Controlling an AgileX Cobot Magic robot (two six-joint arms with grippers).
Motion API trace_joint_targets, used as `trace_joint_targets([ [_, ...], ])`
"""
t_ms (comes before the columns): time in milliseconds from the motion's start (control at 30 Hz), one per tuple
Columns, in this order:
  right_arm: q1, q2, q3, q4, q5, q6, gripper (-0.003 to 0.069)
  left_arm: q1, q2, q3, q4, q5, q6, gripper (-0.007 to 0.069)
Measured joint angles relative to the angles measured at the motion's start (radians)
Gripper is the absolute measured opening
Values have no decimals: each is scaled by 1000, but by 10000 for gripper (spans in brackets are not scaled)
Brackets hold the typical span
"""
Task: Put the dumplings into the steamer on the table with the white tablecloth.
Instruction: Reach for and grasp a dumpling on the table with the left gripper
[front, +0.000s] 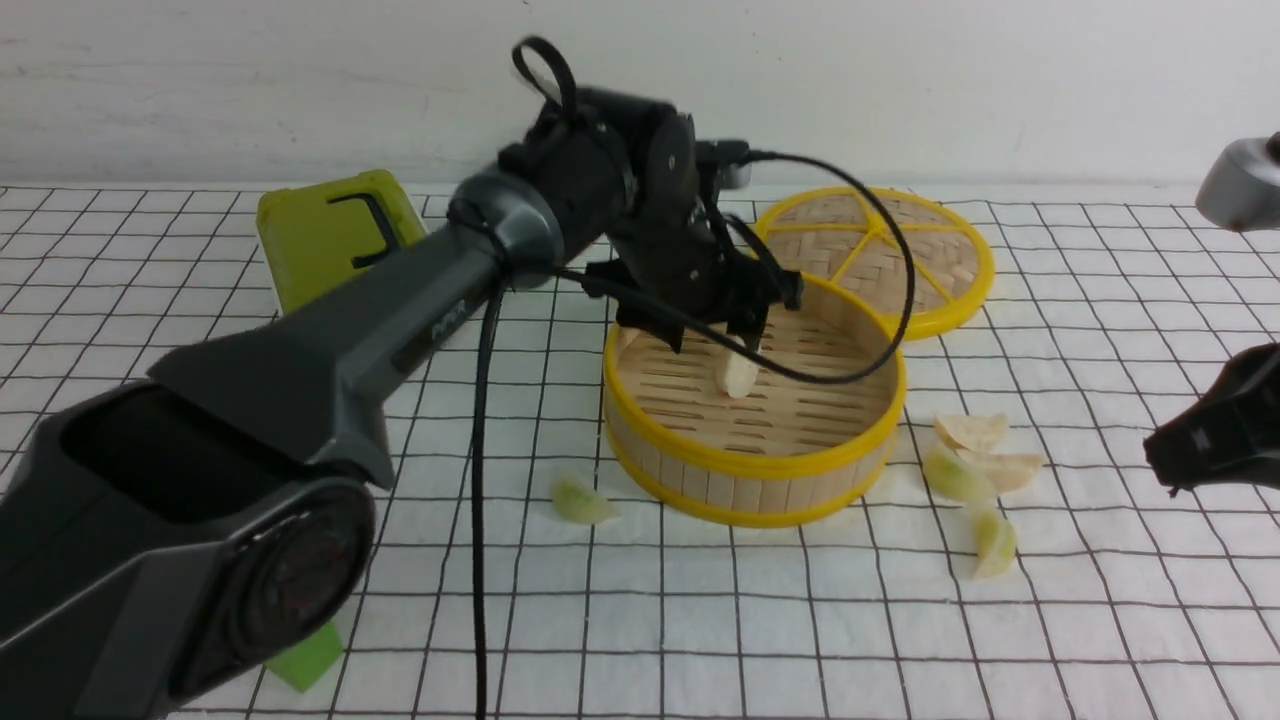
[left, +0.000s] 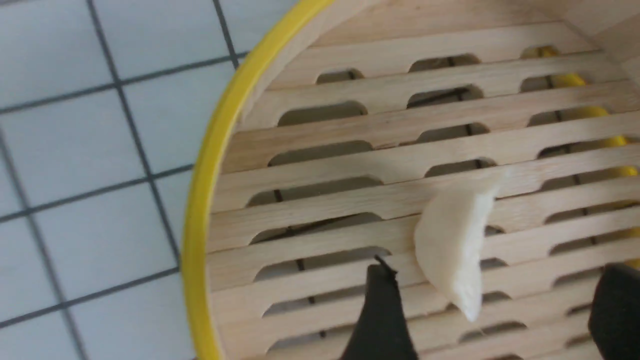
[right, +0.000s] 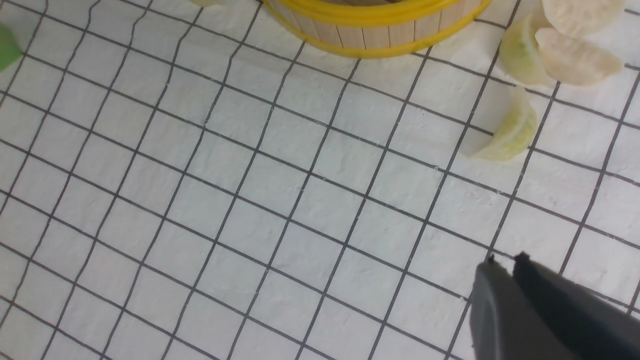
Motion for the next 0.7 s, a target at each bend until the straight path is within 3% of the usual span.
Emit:
trace_joint_targets([
  [167, 0, -5, 0, 0, -1, 0, 46, 0, -171, -51, 96, 172, 27, 514],
  [300, 0, -13, 0, 5, -8, 0, 50, 9, -279, 0, 173, 211, 30, 493],
  [533, 0, -13, 0, 5, -9, 0, 57, 55, -454, 427, 152, 199, -11, 468],
  [700, 0, -13, 0, 5, -8, 0, 62, 64, -555, 833, 119, 0, -109, 467],
])
